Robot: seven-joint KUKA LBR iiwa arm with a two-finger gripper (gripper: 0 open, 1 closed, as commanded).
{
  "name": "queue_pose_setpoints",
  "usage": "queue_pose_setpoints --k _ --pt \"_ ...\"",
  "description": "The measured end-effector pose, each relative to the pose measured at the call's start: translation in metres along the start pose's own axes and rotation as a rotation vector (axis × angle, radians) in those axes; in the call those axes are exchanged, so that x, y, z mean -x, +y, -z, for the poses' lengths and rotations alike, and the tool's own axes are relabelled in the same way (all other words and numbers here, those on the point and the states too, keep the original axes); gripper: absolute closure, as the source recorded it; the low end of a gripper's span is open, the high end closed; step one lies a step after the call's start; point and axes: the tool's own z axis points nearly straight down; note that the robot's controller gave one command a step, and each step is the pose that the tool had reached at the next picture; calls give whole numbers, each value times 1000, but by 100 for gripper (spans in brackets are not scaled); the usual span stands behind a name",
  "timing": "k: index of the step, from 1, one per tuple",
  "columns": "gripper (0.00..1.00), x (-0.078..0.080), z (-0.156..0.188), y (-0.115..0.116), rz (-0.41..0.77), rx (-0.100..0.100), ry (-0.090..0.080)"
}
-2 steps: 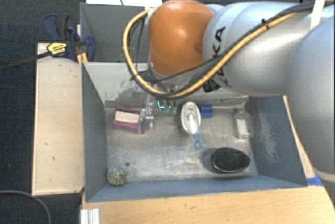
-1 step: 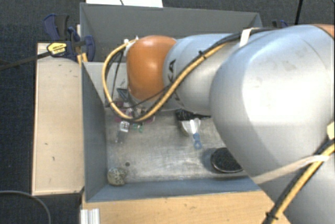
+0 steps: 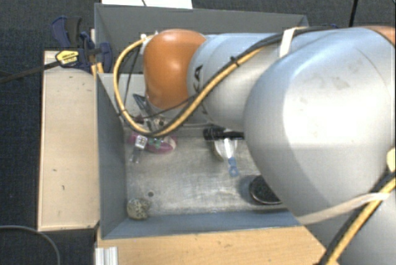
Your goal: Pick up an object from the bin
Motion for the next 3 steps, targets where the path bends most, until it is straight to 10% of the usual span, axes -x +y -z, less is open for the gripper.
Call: queue_pose_setpoints --k 3 --pt "0 4 -26 -11 -463 11 4"
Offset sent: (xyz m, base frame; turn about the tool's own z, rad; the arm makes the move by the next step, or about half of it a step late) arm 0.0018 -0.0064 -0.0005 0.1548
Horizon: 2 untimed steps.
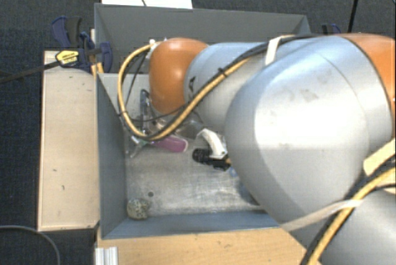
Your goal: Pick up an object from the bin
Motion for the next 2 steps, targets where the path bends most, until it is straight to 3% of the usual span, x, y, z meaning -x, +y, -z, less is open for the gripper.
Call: queue_pose_setpoints --k 1,2 --pt "100 1 2 0 1 -1 -1" --pt "100 1 39 2 7 -6 -7"
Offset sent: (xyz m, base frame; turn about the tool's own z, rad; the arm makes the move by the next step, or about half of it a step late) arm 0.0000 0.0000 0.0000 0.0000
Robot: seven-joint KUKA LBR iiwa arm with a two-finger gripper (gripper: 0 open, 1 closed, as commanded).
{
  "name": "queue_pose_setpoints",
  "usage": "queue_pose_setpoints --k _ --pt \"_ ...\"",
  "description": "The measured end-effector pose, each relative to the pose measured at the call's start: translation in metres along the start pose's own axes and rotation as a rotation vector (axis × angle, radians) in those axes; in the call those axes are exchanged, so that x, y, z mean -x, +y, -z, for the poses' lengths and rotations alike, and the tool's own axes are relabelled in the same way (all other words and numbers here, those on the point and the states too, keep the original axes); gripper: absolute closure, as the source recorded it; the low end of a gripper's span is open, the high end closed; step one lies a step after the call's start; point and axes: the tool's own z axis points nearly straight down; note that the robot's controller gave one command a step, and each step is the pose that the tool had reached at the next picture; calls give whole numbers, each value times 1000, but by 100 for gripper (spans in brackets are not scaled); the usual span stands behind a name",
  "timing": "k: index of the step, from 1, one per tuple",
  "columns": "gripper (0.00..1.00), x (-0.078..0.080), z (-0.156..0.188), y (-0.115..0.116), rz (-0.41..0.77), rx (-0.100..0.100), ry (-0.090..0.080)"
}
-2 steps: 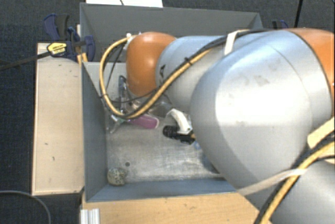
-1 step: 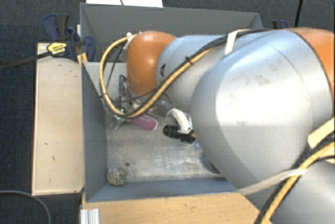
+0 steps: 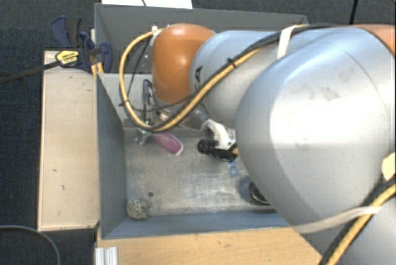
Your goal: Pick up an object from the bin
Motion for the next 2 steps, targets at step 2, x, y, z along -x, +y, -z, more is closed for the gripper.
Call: queue_pose_setpoints --k 2 --pt "100 1 60 1 11 -1 0"
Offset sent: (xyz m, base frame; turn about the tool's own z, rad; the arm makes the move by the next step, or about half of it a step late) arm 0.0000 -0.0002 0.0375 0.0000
